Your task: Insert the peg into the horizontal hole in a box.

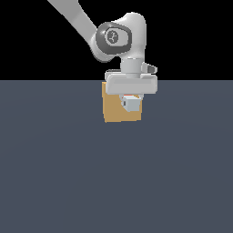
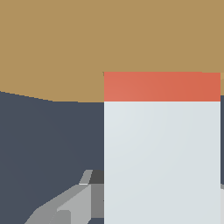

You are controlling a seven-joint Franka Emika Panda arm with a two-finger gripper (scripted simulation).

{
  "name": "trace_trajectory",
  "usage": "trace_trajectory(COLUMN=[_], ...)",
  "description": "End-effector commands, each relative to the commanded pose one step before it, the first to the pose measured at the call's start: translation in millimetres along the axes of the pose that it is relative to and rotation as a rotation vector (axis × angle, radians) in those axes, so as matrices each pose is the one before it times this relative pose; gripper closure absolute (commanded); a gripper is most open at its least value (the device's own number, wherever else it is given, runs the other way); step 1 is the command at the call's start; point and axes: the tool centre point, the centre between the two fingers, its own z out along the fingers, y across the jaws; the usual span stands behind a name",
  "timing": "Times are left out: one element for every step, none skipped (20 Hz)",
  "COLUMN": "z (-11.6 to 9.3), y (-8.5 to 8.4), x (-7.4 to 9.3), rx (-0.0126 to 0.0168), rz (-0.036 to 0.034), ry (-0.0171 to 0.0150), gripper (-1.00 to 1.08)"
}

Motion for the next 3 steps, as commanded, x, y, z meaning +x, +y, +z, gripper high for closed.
trace_trajectory(z=[-2.83,0.01,0.0], y=[1.53,0.05,0.02], x=[8.14,1.48,0.49], rx=[-0.00511,0.0,0.0], rz=[0.00283,0.0,0.0], ry=[-0.00041,0.0,0.0], gripper=[1.08,1.08,1.08])
